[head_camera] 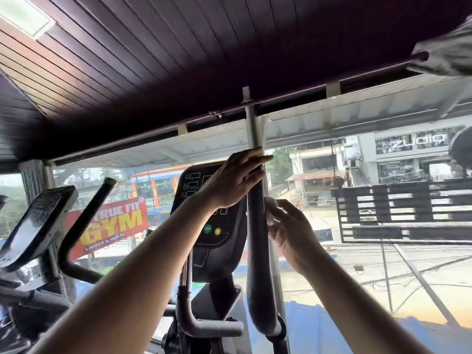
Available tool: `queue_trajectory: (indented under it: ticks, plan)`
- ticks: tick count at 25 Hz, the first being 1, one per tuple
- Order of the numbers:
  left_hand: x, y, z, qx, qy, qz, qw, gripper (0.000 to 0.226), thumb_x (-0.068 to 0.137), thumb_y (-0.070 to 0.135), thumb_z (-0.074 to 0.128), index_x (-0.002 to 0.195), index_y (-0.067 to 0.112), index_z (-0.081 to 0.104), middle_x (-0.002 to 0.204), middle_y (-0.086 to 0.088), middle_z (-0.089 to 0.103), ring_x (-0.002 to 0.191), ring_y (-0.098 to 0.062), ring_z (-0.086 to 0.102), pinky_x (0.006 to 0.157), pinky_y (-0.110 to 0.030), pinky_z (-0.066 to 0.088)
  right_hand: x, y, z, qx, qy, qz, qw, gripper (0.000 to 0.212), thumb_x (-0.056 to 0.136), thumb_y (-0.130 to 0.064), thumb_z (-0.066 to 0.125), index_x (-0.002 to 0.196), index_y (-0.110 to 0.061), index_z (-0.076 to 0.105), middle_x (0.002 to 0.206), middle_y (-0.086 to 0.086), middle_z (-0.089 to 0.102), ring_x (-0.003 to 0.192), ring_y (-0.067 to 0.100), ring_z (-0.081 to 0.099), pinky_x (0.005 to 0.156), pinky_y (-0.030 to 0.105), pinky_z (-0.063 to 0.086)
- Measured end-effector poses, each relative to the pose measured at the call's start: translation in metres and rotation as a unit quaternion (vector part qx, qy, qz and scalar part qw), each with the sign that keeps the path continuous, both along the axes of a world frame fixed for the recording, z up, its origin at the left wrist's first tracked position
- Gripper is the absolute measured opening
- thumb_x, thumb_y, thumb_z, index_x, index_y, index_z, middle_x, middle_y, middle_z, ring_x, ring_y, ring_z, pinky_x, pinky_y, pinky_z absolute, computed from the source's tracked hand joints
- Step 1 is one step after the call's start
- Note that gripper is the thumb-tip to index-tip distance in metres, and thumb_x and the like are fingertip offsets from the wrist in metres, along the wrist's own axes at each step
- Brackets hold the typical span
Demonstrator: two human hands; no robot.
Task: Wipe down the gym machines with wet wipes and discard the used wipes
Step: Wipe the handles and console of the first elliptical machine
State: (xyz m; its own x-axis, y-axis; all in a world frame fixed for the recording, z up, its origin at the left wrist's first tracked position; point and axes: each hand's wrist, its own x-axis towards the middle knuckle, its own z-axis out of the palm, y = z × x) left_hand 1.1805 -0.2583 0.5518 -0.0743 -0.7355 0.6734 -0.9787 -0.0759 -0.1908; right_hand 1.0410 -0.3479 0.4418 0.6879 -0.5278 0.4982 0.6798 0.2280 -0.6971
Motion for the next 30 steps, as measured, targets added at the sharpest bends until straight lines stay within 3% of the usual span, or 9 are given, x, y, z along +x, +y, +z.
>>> queue_trajectory:
  ticks: [3, 7, 11, 16, 18, 22, 25, 28, 30]
  plan:
    - [0.012, -0.013, 0.0, -0.007, -0.007, -0.022, 1.0, 0.054, 0.106, 0.053, 0.032, 0.151, 0.031, 0.053, 0.165, 0.005, 0.033, 0.146, -0.015, 0.038, 0.123, -0.039, 0.029, 0.011, 0.0, 0.013, 0.025, -0.017, -0.028, 0.999, 0.012, 0.102, -0.011, 0.06, 0.102, -0.001, 0.067, 0.081, 0.008, 0.067, 0.068, 0.015, 0.065, 0.064, 0.029, 0.055]
    - [0.013, -0.015, -0.008, -0.028, 0.021, -0.061, 0.998, 0.046, 0.11, 0.044, 0.036, 0.143, 0.024, 0.061, 0.162, 0.006, 0.038, 0.144, -0.009, 0.036, 0.121, -0.021, 0.021, 0.002, 0.018, -0.014, 0.002, 0.018, -0.024, 1.0, 0.018, 0.1, -0.008, 0.059, 0.098, 0.002, 0.073, 0.089, 0.017, 0.072, 0.074, 0.022, 0.068, 0.066, 0.03, 0.055]
    - [0.016, -0.021, -0.015, -0.048, 0.074, -0.124, 0.988, 0.045, 0.11, 0.041, 0.035, 0.144, 0.021, 0.055, 0.154, -0.003, 0.05, 0.147, -0.013, 0.036, 0.124, -0.042, 0.024, -0.019, 0.035, -0.05, 0.032, 0.016, 0.003, 0.999, 0.017, 0.099, 0.0, 0.055, 0.112, 0.01, 0.061, 0.095, 0.021, 0.07, 0.083, 0.027, 0.07, 0.066, 0.031, 0.057]
    - [0.013, -0.018, -0.019, -0.058, 0.044, -0.136, 0.988, 0.037, 0.111, 0.025, 0.036, 0.127, 0.012, 0.068, 0.169, -0.008, 0.022, 0.15, 0.016, -0.007, 0.124, -0.015, -0.004, 0.002, 0.03, -0.025, 0.063, 0.005, -0.015, 0.998, 0.029, 0.101, -0.014, 0.062, 0.117, 0.011, 0.063, 0.105, 0.025, 0.068, 0.093, 0.033, 0.067, 0.079, 0.037, 0.057]
    - [0.009, -0.014, -0.02, -0.053, 0.061, -0.144, 0.986, 0.036, 0.111, 0.022, 0.037, 0.127, 0.009, 0.067, 0.17, -0.009, 0.017, 0.146, 0.02, -0.014, 0.121, -0.011, -0.008, -0.002, 0.037, -0.036, 0.085, 0.01, 0.038, 0.996, 0.024, 0.099, -0.006, 0.062, 0.117, 0.009, 0.067, 0.106, 0.026, 0.069, 0.096, 0.033, 0.069, 0.087, 0.036, 0.057]
    - [0.004, -0.012, -0.023, -0.052, 0.057, -0.154, 0.985, 0.035, 0.112, 0.02, 0.036, 0.127, 0.006, 0.065, 0.17, -0.01, 0.013, 0.145, 0.02, -0.019, 0.121, -0.012, -0.011, -0.023, 0.043, -0.064, 0.068, 0.06, 0.089, 0.992, 0.029, 0.097, 0.0, 0.061, 0.123, 0.013, 0.061, 0.102, 0.026, 0.067, 0.091, 0.033, 0.07, 0.084, 0.037, 0.06]
    - [0.006, -0.013, -0.024, -0.057, 0.062, -0.151, 0.985, 0.036, 0.113, 0.026, 0.037, 0.134, 0.012, 0.062, 0.172, -0.008, 0.007, 0.149, 0.013, -0.02, 0.124, -0.016, -0.01, -0.022, 0.043, -0.058, 0.052, 0.058, 0.065, 0.995, 0.031, 0.098, -0.001, 0.06, 0.125, 0.015, 0.057, 0.106, 0.029, 0.066, 0.095, 0.036, 0.069, 0.085, 0.039, 0.059]
    - [0.012, -0.016, -0.027, -0.045, 0.057, -0.158, 0.985, 0.043, 0.109, 0.045, 0.039, 0.137, 0.022, 0.061, 0.174, -0.008, 0.0, 0.159, -0.014, -0.015, 0.13, -0.04, -0.002, -0.02, 0.048, -0.05, 0.068, 0.028, 0.041, 0.996, 0.026, 0.097, -0.002, 0.061, 0.119, 0.011, 0.061, 0.111, 0.032, 0.067, 0.099, 0.038, 0.07, 0.087, 0.038, 0.059]
    - [0.013, -0.014, -0.027, -0.031, 0.079, -0.155, 0.984, 0.044, 0.105, 0.051, 0.043, 0.137, 0.026, 0.061, 0.175, -0.003, -0.003, 0.159, -0.019, -0.016, 0.128, -0.042, 0.0, -0.029, 0.054, -0.058, 0.056, 0.043, 0.028, 0.997, 0.018, 0.093, -0.004, 0.064, 0.109, 0.004, 0.063, 0.108, 0.033, 0.067, 0.096, 0.039, 0.07, 0.081, 0.04, 0.061]
